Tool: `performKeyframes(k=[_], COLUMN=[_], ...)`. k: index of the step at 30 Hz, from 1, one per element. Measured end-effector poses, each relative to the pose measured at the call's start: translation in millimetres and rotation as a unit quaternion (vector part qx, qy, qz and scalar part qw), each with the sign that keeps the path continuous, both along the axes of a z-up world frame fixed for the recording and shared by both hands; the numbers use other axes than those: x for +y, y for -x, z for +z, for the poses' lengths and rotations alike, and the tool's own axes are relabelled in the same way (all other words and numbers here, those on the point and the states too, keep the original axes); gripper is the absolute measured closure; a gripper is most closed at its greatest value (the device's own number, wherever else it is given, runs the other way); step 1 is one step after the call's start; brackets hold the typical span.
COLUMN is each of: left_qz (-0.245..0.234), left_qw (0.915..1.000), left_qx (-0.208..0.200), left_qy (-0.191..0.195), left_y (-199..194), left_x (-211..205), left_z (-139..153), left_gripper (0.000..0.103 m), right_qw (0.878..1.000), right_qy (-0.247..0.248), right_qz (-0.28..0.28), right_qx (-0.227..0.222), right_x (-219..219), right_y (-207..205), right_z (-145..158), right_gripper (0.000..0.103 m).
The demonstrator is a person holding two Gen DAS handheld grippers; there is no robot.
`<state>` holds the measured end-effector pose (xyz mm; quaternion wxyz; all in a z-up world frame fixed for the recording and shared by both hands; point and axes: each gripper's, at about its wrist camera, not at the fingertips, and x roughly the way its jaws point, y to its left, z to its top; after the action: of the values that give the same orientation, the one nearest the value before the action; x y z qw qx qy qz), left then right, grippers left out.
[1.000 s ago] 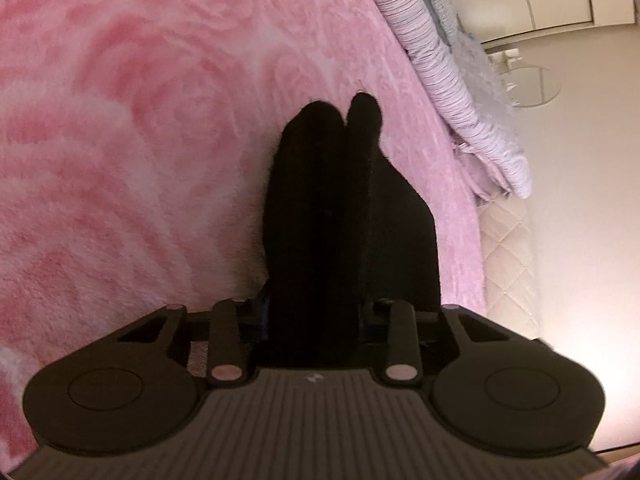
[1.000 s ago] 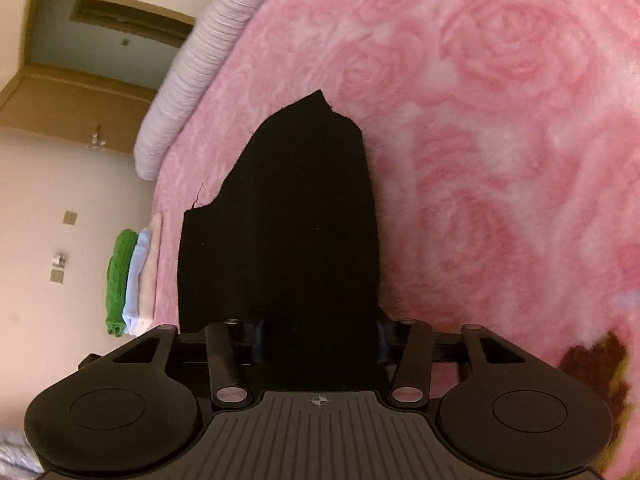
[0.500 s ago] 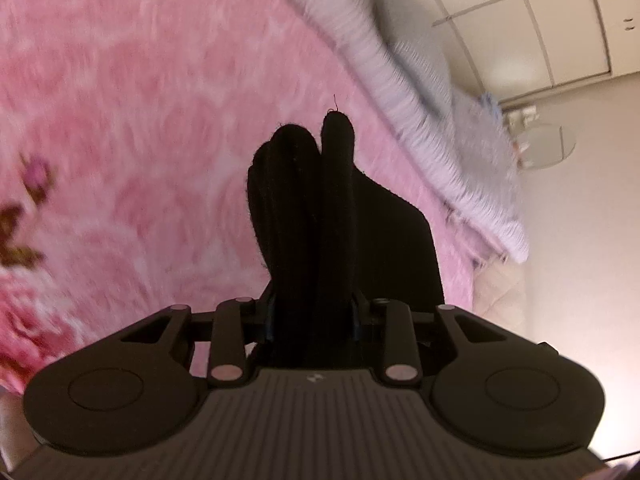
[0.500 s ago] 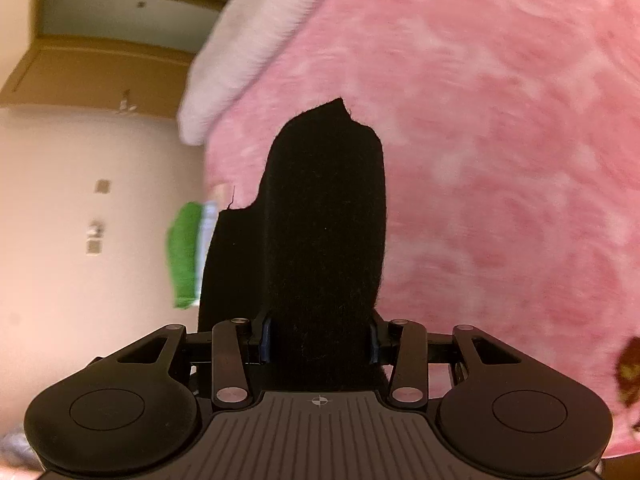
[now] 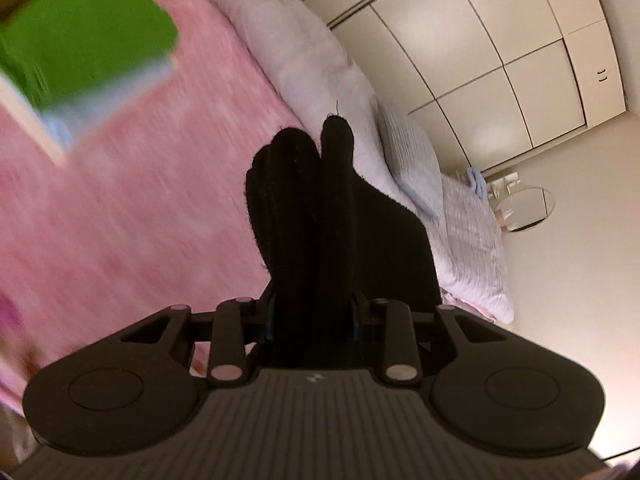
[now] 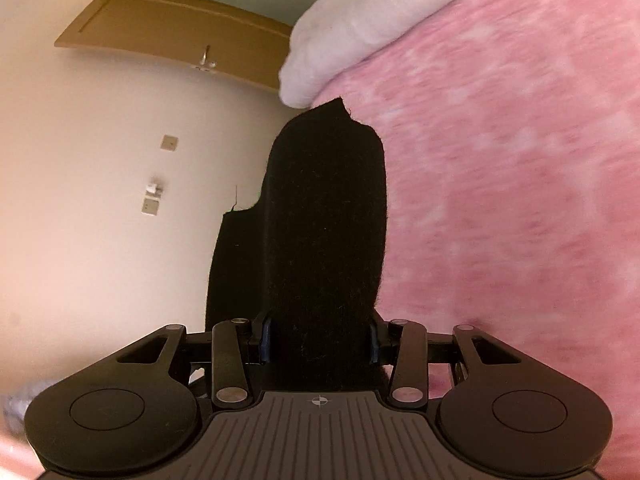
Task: Fold clothes
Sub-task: 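Lift the folded black garment with both grippers and carry it toward the towel stack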
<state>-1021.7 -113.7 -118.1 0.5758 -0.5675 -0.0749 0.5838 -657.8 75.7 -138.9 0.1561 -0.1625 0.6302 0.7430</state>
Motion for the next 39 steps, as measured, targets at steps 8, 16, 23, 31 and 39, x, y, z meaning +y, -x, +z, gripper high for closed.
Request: performKeyframes(k=[8,16,23,31,39], left_qz=[-0.029,-0.020,-0.020,-0.024,-0.038], left_qw=[0.9989,0.9968,0.9964,0.9988,0.9982], left_qx=[0.035,0.062,0.060,0.038,0.045], left_qy=[-0.009,-0.046,-0.057,-0.020,-0.004], left_y=[190,311,368,402,413], left_x=[11,65,109,129,138], left_z=[29,34,1,-63,-124], left_gripper=[0.076,0.076,0.076,0.076,0.073], right_qw=[0.999,0.997,0.996,0.997,0.993], right_qy=[-0.001,-0.032,-0.051,-0.027,-0.036], right_qz=[-0.039,-0.056,-0.069,-0.074,-0.089], right_qx=[0.024,0.033,0.026,-0.010,-0.064], right_x=[-24,23,66,79,72], right_y=[187,325,396,421,432], right_z=[10,10,-13,-63,-100], right_gripper=[0.062,0.061,0.061,0.061,0.055])
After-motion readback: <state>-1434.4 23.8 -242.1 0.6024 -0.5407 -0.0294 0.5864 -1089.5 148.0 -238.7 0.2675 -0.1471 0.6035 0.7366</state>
